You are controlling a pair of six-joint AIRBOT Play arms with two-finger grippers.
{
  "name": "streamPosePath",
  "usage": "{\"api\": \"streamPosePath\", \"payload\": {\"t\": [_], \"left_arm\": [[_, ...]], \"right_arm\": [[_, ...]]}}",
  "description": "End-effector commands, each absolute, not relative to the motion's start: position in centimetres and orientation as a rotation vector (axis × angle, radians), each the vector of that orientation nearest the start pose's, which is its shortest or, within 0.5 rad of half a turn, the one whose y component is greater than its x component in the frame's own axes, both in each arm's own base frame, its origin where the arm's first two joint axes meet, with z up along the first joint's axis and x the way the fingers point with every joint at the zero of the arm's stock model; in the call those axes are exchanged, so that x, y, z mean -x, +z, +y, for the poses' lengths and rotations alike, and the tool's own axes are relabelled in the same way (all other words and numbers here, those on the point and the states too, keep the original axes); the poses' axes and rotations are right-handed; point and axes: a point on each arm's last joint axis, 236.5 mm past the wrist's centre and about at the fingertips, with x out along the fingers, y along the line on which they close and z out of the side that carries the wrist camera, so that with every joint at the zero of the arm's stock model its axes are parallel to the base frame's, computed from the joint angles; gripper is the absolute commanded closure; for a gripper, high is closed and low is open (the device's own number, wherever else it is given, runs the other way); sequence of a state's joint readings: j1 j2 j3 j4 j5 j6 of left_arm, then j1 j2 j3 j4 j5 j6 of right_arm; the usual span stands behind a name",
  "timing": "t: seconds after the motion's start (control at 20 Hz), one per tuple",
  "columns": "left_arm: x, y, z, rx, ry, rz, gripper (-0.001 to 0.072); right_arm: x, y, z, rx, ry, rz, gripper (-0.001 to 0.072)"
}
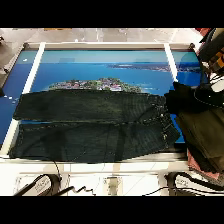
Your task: Fold the clothes and pants, and hang the long-sleeved shirts on hangers.
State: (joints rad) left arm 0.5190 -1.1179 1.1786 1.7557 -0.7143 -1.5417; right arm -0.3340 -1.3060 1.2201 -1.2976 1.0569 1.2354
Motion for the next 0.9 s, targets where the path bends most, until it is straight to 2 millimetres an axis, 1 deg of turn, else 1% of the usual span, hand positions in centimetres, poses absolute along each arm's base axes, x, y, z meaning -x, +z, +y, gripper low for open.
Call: {"api": "streamPosePath", "payload": {"t": [0.0,0.1,0.15,0.25,0.3,0.35,0.45,0.5,0.55,0.6,0.65,0.7,0.8,0.85], "left_arm": [[-36.6,17.6,23.2,0.031,0.548,0.649,0.0692],[-37.1,16.7,21.1,0.079,0.464,0.675,0.0692],[-37.6,16.5,19.8,0.073,0.4,0.681,0.0693],[-38.6,16.4,17.1,0.052,0.271,0.685,0.0693],[-38.8,16.3,16.1,0.052,0.223,0.69,0.0693],[-38.9,16.2,15.4,0.058,0.192,0.692,0.0693],[-39.0,16.0,15.1,0.056,0.179,0.698,0.0692],[-39.0,15.9,15.2,0.058,0.179,0.701,0.0693],[-39.1,15.7,15.2,0.059,0.179,0.705,0.0693],[-39.1,15.5,15.2,0.063,0.177,0.709,0.0693],[-39.4,15.3,15.0,0.08,0.168,0.71,0.0692],[-39.4,15.0,14.9,0.086,0.164,0.716,0.0692],[-39.5,14.4,15.0,0.092,0.161,0.731,0.0692],[-39.6,14.2,15.0,0.095,0.16,0.737,0.0692]], "right_arm": [[-31.8,1.5,-9.8,-0.212,-0.002,1.433,0.0681],[-27.8,0.0,-9.1,-0.285,0.002,1.549,0.0682],[-26.3,-0.5,-8.6,-0.301,-0.001,1.568,0.0682],[-24.0,-0.8,-7.3,-0.32,-0.034,1.522,0.0682],[-23.0,-0.9,-6.4,-0.326,-0.037,1.489,0.0682],[-21.5,-1.0,-5.6,-0.327,-0.054,1.456,0.0682],[-18.9,-1.3,-4.2,-0.358,-0.107,1.395,0.068],[-18.0,-1.7,-3.7,-0.386,-0.14,1.367,0.068],[-17.2,-2.4,-3.4,-0.418,-0.188,1.33,0.0652],[-16.6,-3.1,-3.4,-0.449,-0.238,1.3,0.048],[-16.3,-3.7,-3.6,-0.498,-0.303,1.275,0.0256],[-16.4,-3.2,-4.8,-0.483,-0.353,1.258,0.0251],[-18.4,-3.2,-5.7,-0.545,-0.408,1.176,0.0252],[-19.0,-3.6,-6.1,-0.567,-0.426,1.17,0.0252]]}}
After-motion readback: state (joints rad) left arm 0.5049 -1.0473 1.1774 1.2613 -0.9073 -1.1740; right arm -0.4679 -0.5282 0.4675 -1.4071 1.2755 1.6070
